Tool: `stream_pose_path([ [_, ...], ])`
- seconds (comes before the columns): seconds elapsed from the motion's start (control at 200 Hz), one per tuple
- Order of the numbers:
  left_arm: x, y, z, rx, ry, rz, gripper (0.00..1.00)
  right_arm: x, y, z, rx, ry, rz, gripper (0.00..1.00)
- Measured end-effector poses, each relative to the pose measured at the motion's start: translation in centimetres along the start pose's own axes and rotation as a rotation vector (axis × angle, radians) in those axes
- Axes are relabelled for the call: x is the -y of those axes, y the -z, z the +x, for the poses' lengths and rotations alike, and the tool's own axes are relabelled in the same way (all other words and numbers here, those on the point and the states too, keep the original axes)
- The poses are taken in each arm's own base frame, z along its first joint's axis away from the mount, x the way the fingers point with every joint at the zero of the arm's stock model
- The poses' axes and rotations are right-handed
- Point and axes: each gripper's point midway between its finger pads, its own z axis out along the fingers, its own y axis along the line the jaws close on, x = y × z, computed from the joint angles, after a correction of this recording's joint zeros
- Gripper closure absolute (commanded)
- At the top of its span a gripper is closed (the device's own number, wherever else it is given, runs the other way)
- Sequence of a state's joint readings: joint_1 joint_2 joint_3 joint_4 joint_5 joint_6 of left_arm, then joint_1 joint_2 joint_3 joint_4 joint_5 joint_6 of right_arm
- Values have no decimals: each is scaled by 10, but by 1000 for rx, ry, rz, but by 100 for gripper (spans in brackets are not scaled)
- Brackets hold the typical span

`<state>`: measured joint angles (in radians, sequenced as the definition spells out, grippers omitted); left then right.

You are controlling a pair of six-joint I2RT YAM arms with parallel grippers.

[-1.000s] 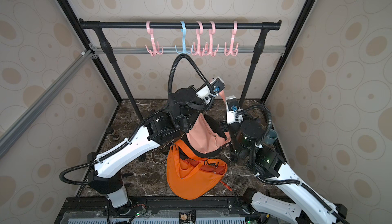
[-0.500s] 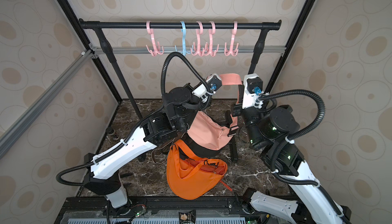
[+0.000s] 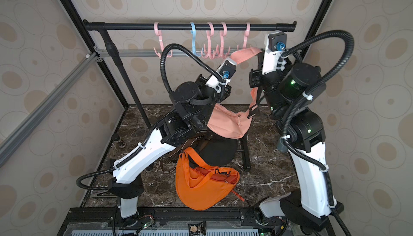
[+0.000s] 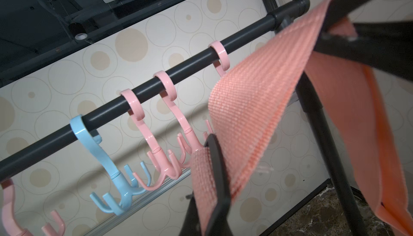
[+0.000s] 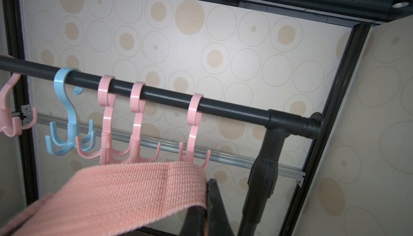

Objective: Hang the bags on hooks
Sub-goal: Hang the bag on the hook.

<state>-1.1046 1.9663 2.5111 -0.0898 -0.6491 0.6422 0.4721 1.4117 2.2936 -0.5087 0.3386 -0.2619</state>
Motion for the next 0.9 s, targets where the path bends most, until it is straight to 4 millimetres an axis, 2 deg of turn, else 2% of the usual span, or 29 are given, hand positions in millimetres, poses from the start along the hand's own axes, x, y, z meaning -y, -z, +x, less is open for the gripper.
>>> stream_pose_path([
  [0.14, 13, -13, 5, 20, 19, 18, 100, 15, -12, -3, -5, -16, 17, 100],
  [0.29, 20, -18, 1, 57, 43, 43, 100, 29, -33, 19, -66, -70, -8, 100],
  [0.48, 21, -29, 14, 44, 41, 39, 100, 22, -55, 31, -80, -145, -83, 100],
  [0.805, 22, -41, 24, 47, 53, 30, 100, 20, -64, 31, -65, -199, -146, 100],
  [0.9, 19, -45, 27, 43, 56, 24, 100, 18, -71, 38, -77, -219, -174, 100],
])
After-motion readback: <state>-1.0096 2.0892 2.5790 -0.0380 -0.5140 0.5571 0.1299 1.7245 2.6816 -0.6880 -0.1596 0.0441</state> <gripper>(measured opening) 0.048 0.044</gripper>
